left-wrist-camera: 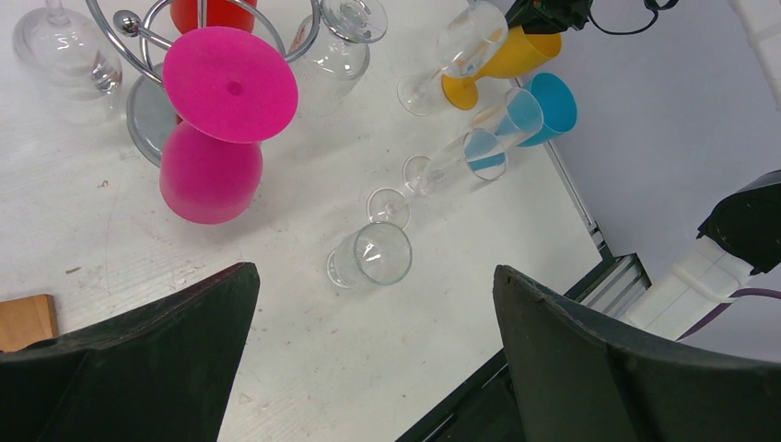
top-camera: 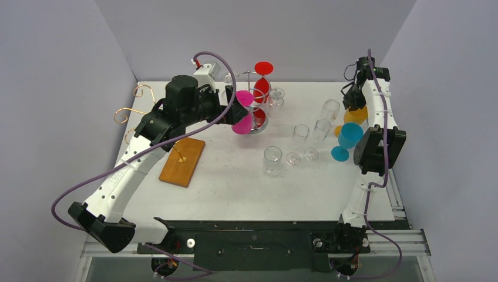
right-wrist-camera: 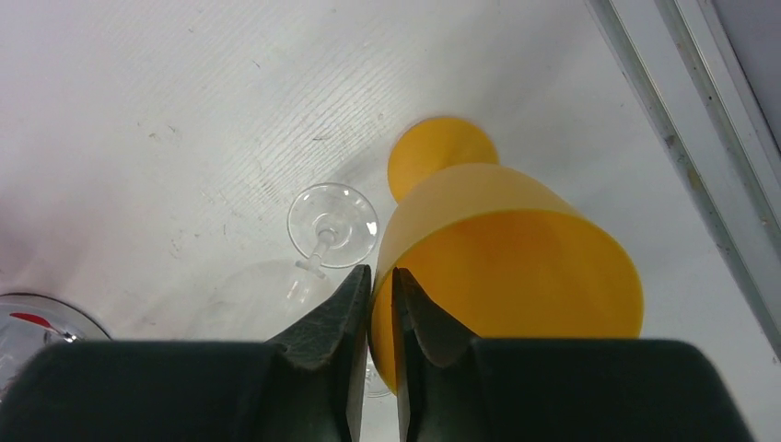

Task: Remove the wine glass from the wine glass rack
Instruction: Place the wine glass at the center of the board.

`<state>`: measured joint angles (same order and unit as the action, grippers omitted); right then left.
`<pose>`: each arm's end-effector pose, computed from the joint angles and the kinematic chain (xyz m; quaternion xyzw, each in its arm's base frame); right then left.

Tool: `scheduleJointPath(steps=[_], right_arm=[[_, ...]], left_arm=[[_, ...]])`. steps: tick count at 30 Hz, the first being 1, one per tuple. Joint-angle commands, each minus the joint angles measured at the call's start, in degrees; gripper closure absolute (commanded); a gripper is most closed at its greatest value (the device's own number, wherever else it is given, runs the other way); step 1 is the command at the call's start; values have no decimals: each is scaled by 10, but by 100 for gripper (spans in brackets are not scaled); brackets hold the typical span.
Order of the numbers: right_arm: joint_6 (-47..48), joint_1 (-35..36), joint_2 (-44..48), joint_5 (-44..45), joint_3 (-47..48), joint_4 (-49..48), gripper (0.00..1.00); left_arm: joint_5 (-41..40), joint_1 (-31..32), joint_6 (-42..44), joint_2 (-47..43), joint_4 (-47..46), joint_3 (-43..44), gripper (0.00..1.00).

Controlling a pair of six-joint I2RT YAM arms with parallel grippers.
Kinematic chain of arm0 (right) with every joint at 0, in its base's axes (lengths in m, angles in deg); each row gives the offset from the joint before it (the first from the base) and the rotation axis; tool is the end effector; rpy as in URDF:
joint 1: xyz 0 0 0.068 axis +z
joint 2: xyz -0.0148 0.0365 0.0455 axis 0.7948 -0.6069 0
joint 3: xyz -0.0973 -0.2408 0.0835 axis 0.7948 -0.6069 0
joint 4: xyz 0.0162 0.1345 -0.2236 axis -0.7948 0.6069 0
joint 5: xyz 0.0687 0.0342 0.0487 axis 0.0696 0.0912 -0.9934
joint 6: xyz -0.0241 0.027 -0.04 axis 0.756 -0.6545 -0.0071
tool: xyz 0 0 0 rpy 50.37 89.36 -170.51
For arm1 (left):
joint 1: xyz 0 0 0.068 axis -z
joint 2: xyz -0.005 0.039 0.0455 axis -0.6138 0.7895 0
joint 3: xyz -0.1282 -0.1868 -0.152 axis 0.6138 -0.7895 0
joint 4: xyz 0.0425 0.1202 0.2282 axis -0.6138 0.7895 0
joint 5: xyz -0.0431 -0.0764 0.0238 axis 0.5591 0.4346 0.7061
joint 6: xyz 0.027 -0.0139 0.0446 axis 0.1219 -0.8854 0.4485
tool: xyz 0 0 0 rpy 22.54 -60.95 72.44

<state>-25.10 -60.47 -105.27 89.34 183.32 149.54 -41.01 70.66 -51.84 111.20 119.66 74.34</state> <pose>0.4514 -0.0639 0.3018 0.3389 0.9151 0.0218 0.2175 0.2326 -0.1570 0.4477 0.0959 0.8199 -0.3360 0.4535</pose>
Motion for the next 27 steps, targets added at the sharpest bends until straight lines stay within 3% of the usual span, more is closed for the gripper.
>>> scheduleJointPath(steps=[1,15,27], right_arm=[[4,-2,-14,30,12,-3,87],[-3,-3,28,38,69,20,69],[-6,-5,145,58,21,4,52]], left_arm=[[9,-2,7,-10,-33,-2,4],[14,-2,3,-4,-36,1,4],[-22,-2,-38,17,-42,20,4]])
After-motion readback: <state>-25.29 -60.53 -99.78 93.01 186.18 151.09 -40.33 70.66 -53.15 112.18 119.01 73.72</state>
